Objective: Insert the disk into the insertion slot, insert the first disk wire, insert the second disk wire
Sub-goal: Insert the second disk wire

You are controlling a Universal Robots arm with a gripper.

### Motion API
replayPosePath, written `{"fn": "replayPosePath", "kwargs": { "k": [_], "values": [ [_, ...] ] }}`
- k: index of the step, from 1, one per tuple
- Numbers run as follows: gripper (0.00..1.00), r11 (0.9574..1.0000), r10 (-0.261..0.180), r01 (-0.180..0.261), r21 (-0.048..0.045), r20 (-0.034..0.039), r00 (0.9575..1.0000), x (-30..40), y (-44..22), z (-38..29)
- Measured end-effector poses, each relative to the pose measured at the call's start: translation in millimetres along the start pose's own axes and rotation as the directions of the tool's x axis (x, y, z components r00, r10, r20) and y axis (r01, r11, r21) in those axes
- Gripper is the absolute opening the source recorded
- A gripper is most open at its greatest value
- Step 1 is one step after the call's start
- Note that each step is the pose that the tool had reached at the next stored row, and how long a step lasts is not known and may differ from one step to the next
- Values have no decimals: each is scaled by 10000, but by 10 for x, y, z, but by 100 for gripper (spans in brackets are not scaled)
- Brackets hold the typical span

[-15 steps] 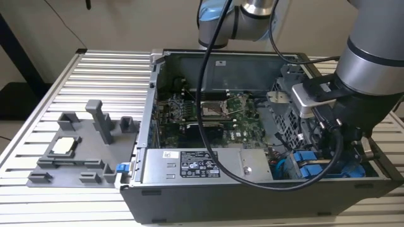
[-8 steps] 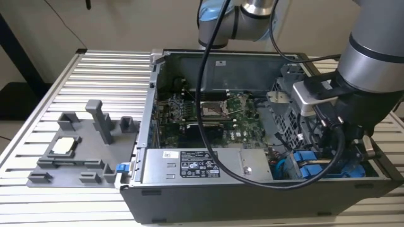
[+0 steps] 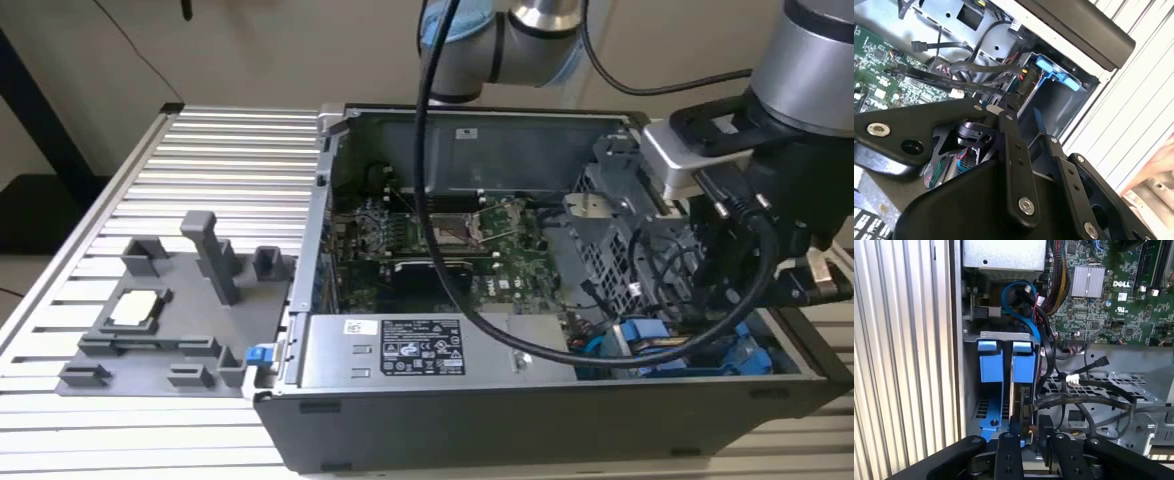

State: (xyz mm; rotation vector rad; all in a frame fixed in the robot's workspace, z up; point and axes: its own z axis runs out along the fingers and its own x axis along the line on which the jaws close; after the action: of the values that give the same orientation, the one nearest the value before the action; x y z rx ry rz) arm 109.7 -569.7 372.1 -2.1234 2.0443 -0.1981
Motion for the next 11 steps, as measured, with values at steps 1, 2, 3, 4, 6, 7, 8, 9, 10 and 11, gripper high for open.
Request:
{"fn": "replayPosePath", "kwargs": {
  "k": [1, 2, 3, 4, 6, 7, 8, 9, 10, 11],
  "values": [
    [30, 10000, 0, 0, 0, 0, 10000, -2, -10, -44],
    [30, 10000, 0, 0, 0, 2, 10000, -3, -21, -91],
    [30, 10000, -1, 1, 0, -1, 10000, -4, -28, -118],
    [30, 10000, 0, 0, 0, 1, 10000, -4, -28, -118],
    [30, 10000, 1, -1, -4, 2, 10000, -4, -28, -118],
    [30, 10000, 0, 0, -7, 1, 10000, -4, -28, -118],
    [30, 10000, 0, 0, -10, 0, 10000, -4, -29, -118],
    [30, 10000, 0, 0, -12, -1, 10000, -4, -29, -119],
    [30, 10000, 0, 0, -15, 0, 10000, -4, -29, -118],
    [30, 10000, 0, 0, -18, -1, 10000, -4, -29, -119]
  ]
}}
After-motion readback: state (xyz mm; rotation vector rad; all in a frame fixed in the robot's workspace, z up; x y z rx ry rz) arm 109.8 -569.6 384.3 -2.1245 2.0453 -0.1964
